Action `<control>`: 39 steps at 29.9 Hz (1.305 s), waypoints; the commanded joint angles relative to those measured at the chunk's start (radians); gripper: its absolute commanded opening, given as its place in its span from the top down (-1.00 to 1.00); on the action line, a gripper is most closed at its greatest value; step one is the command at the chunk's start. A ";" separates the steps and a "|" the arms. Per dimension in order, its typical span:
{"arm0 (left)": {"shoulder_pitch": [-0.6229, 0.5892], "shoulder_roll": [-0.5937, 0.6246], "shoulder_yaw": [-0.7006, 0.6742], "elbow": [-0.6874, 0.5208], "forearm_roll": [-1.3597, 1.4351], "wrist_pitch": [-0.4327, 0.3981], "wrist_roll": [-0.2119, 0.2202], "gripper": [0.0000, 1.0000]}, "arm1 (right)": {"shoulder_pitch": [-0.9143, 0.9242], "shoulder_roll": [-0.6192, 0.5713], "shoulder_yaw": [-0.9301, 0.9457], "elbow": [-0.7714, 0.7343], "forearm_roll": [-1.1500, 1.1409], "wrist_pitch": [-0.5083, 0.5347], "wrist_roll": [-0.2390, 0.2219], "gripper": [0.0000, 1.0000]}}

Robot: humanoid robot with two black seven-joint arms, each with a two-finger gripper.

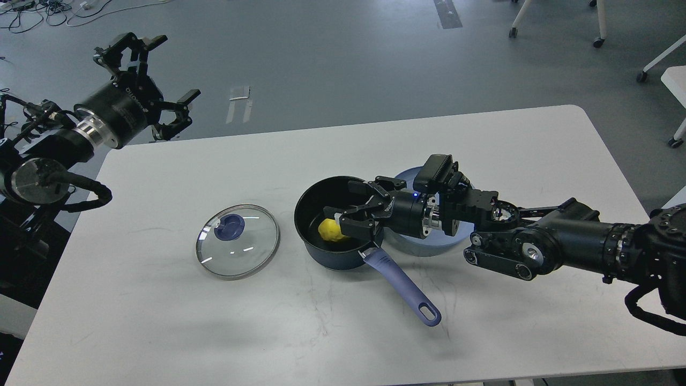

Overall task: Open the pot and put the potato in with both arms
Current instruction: 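Release the potato into the pot and raise the right gripper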

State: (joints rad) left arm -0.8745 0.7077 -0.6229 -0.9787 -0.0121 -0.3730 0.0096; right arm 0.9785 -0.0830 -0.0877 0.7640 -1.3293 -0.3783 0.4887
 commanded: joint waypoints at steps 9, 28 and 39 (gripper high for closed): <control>0.058 -0.085 -0.018 0.006 -0.014 0.000 -0.017 -0.95 | 0.002 0.005 0.440 0.121 1.008 0.186 -0.065 -1.00; 0.229 -0.166 -0.147 0.003 -0.003 0.000 -0.025 -0.95 | -0.017 0.039 0.657 0.015 1.217 0.412 -0.309 -1.00; 0.235 -0.168 -0.149 0.003 -0.002 0.000 -0.023 -0.95 | -0.024 0.014 0.612 0.015 1.217 0.414 -0.306 -1.00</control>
State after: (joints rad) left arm -0.6414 0.5407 -0.7732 -0.9754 -0.0149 -0.3730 -0.0140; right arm 0.9585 -0.0639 0.5253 0.7792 -0.1119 0.0354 0.1824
